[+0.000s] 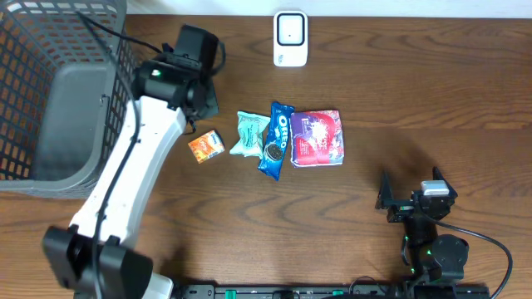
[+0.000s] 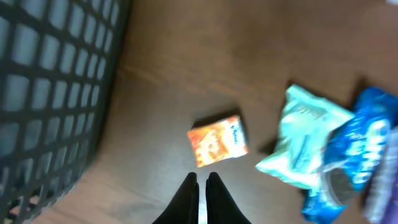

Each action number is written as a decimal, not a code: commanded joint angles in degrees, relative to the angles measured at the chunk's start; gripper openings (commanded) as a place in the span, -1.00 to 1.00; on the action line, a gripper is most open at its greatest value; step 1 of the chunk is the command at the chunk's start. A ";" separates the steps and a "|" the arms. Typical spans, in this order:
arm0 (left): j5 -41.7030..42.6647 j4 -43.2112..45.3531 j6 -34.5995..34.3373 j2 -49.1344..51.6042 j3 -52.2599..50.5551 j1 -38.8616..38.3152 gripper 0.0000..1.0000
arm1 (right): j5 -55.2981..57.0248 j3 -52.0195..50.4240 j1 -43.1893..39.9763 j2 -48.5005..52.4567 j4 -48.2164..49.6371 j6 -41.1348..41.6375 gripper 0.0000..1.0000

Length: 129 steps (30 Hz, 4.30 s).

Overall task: Scan the item barcode
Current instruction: 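Push the tissue pack against the green packet with the left gripper, then raise the left gripper and hold it above the basket edge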

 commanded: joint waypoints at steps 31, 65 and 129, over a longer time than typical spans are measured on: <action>4.44 -0.66 -7.58 24.55 -4.44 -0.07 -0.86 | -0.33 -0.13 0.96 -0.31 -0.11 -0.26 0.99; 10.23 15.56 0.22 19.45 -6.99 5.40 -0.85 | -0.31 -0.13 0.96 -0.31 -0.11 -0.26 0.99; 20.00 -6.75 8.35 -18.21 -4.31 12.17 0.96 | -0.31 -0.13 0.96 -0.31 -0.11 -0.26 0.98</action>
